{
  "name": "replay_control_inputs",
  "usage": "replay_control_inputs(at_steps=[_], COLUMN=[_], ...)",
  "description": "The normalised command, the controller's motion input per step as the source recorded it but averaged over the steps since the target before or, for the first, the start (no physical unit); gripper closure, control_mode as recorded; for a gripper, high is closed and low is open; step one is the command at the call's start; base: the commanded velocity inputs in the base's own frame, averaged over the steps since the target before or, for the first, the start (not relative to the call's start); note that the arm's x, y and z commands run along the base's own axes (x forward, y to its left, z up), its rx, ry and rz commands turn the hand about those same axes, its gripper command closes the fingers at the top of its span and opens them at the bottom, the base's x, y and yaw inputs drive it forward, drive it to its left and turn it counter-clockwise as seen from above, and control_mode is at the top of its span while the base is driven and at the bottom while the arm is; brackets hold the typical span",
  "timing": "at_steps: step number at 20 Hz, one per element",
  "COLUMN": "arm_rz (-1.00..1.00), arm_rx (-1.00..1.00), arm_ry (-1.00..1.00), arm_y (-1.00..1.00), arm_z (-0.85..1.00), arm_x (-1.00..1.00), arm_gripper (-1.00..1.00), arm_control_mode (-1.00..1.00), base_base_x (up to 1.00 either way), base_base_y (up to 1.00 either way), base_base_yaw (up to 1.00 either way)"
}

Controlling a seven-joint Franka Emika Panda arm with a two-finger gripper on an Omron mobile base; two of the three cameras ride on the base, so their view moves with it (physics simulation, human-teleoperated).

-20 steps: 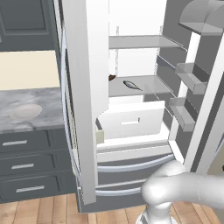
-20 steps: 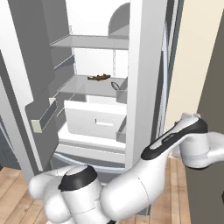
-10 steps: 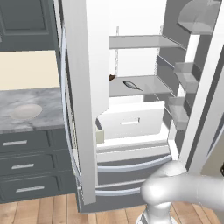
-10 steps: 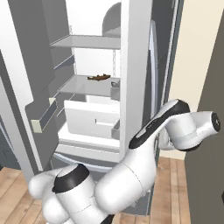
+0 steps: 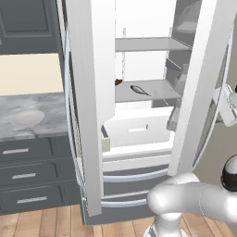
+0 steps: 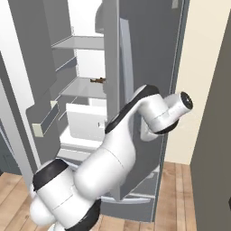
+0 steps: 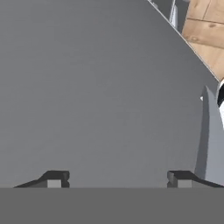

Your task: Place the fish on the counter behind the older fish on the same shelf of the fridge to maintain FIFO order. Close the fridge door when finished.

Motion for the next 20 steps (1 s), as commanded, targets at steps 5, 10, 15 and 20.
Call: replay_control_inputs(at_steps=[5, 10, 15, 20], arm_rz=[-0.09, -0.18, -0.14, -0.11], arm_rx=[-0.05, -0.05, -0.04, -0.03], arm_ry=[0.00, 0.00, 0.00, 0.00], arm_y=[0.19, 0.22, 0.34, 0.32], arm_z=[0.10, 0.03, 0.14, 0.11], arm_x=[0.94, 0.92, 0.60, 0.49], arm_gripper=[-1.00, -1.00, -1.00, -1.00], arm_control_mode=[-1.00, -1.00, -1.00, -1.00], base_base_x=[0.00, 0.00, 0.00, 0.00], base_base_y=[0.00, 0.00, 0.00, 0.00], base_base_yaw=[0.00, 0.00, 0.00, 0.00])
